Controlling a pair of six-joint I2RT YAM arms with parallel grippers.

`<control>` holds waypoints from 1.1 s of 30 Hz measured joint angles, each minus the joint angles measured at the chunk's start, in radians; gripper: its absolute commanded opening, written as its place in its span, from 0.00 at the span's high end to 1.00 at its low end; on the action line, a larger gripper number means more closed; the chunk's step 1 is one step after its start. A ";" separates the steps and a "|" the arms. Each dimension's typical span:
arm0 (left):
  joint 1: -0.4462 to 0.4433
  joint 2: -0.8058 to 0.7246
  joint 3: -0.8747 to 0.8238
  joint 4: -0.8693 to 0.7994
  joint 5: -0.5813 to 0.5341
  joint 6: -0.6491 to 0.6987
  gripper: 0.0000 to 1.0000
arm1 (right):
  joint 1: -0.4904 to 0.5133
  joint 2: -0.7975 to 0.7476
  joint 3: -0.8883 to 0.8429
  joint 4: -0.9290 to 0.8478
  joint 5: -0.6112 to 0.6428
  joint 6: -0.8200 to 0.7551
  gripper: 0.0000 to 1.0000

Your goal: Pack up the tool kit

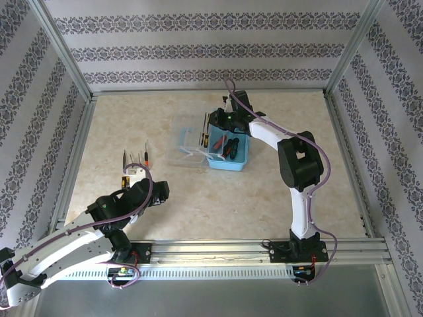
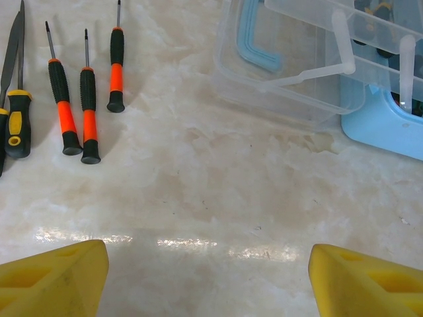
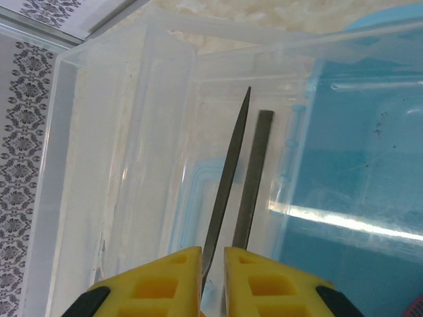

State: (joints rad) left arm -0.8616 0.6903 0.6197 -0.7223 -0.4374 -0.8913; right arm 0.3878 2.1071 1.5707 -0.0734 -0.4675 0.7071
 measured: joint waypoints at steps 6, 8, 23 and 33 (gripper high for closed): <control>0.000 0.023 0.028 0.001 0.000 0.001 0.20 | -0.011 0.001 0.003 -0.005 0.000 0.001 0.79; 0.000 0.026 0.034 0.002 0.000 0.002 0.20 | -0.013 -0.001 0.003 -0.005 -0.001 0.001 0.79; 0.000 0.051 0.059 0.004 0.001 0.019 0.19 | 0.023 -0.529 -0.453 0.062 0.166 -0.068 0.54; 0.001 0.074 0.063 0.030 0.039 0.016 0.19 | 0.193 -0.904 -0.888 0.183 0.468 -0.217 0.52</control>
State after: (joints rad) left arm -0.8608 0.7647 0.6823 -0.6926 -0.3985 -0.8757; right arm 0.5804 1.2026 0.6823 0.1097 0.0006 0.4896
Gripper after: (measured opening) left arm 0.806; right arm 0.479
